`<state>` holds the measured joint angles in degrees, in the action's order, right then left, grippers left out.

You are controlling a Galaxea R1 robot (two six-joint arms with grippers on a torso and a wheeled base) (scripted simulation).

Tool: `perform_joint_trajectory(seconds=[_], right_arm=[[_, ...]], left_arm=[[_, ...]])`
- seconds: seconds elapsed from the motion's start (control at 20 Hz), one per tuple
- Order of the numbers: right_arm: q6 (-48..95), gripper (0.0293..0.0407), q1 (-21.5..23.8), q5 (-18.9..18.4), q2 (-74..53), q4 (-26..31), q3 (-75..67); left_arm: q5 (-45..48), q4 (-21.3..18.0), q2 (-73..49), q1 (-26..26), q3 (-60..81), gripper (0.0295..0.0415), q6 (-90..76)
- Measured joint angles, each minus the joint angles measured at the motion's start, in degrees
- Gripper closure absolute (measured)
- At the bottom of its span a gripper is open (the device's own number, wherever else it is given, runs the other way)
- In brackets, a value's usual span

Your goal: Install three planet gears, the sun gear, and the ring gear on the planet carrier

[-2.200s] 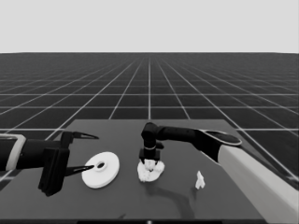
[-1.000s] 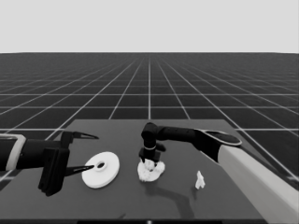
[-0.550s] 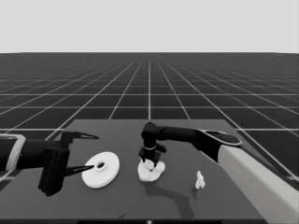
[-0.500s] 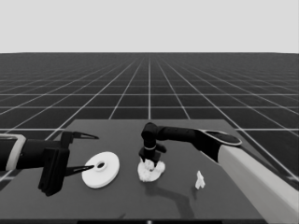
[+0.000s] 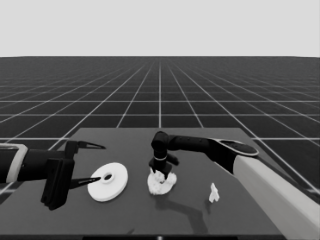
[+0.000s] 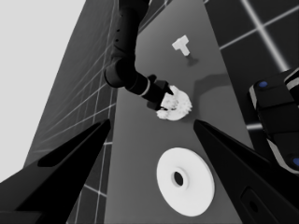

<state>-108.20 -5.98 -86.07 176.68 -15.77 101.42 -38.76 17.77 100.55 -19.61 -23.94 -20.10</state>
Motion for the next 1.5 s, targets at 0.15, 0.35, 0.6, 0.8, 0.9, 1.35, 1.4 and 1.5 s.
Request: perform_joint_trajectory(seconds=[0.15,0.35,0.6,0.8,0.9,1.35,1.4,1.5], right_arm=[[-1.8,0.039,0.0,0.0,0.0,0.0,0.0],[-4.2,0.039,-0.2,0.0,0.0,0.0,0.0],[-7.2,0.039,-0.2,0.0,0.0,0.0,0.0],[-9.6,0.039,-0.2,0.0,0.0,0.0,0.0],[-10.8,0.039,-0.2,0.0,0.0,0.0,0.0],[-16.2,0.039,-0.2,0.0,0.0,0.0,0.0],[-16.8,0.039,-0.2,0.0,0.0,0.0,0.0],[-18.0,0.039,-0.2,0.0,0.0,0.0,0.0]], left_arm=[[0.0,0.0,0.0,0.0,0.0,0.0326,0.0],[0.0,0.0,0.0,0.0,0.0,0.0326,0.0],[0.0,0.0,0.0,0.0,0.0,0.0326,0.0],[0.0,0.0,0.0,0.0,0.0,0.0326,0.0],[0.0,0.0,0.0,0.0,0.0,0.0326,0.0],[0.0,0.0,0.0,0.0,0.0,0.0326,0.0],[0.0,0.0,0.0,0.0,0.0,0.0326,0.0],[0.0,0.0,0.0,0.0,0.0,0.0326,0.0]])
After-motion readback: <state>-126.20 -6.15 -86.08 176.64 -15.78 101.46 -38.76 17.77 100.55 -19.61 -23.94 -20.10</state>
